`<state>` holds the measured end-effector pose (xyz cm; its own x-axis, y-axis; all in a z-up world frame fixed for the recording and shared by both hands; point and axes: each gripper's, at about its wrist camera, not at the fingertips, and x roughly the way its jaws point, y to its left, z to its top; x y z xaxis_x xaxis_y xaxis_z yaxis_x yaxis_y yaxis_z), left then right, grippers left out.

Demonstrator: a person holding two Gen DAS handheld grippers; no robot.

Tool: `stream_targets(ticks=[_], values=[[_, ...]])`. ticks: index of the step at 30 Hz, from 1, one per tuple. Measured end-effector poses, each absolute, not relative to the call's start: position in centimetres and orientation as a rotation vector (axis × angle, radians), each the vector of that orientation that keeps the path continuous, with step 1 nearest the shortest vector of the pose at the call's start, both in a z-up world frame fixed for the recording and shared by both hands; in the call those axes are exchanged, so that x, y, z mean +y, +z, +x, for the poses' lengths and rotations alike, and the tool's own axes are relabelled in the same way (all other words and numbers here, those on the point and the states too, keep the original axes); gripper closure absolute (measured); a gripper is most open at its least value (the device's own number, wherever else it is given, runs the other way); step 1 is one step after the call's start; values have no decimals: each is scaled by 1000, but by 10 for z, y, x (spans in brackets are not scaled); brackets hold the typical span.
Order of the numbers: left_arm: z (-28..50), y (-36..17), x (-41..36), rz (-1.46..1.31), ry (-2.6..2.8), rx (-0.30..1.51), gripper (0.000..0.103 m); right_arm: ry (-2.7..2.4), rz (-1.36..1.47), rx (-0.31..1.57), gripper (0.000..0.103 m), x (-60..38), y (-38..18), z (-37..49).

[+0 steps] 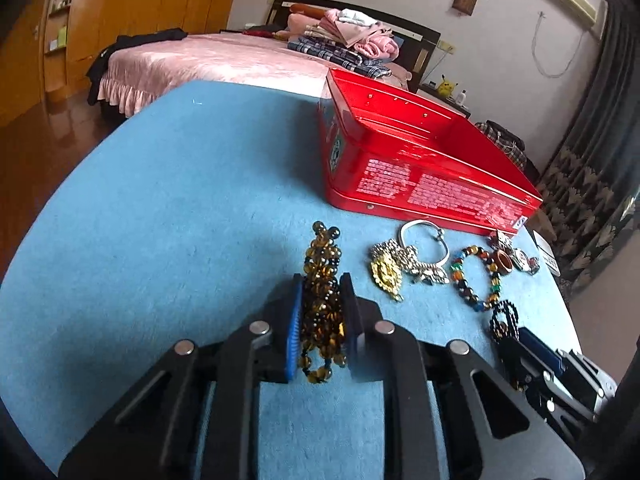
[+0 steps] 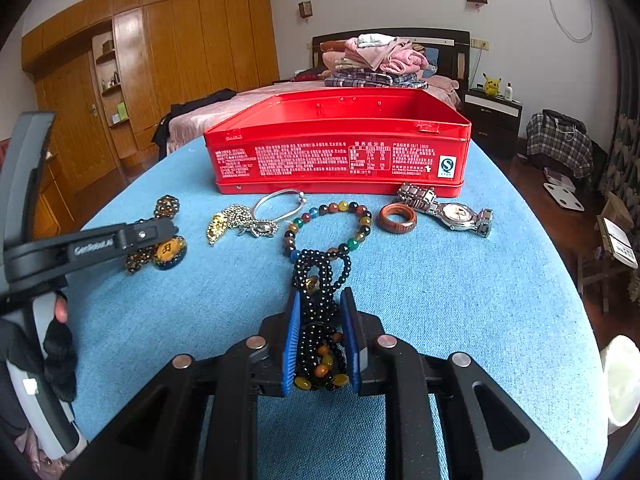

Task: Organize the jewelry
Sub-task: 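Grasp the gold pendant chain with the left gripper while the right gripper holds the necklace, then lower both held pieces into the red tin and open both grippers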

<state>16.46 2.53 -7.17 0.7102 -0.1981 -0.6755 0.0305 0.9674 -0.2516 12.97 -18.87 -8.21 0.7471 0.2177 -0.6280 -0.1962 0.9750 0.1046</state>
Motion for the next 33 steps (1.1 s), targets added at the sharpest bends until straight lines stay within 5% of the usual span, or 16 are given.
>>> stream_targets(ticks=[17, 33], values=[[136, -75, 0, -219, -208, 760, 87, 248, 55, 707, 84, -192, -83, 136], [149, -24, -8, -259, -263, 615, 87, 263, 109, 584, 86, -217, -20, 145]])
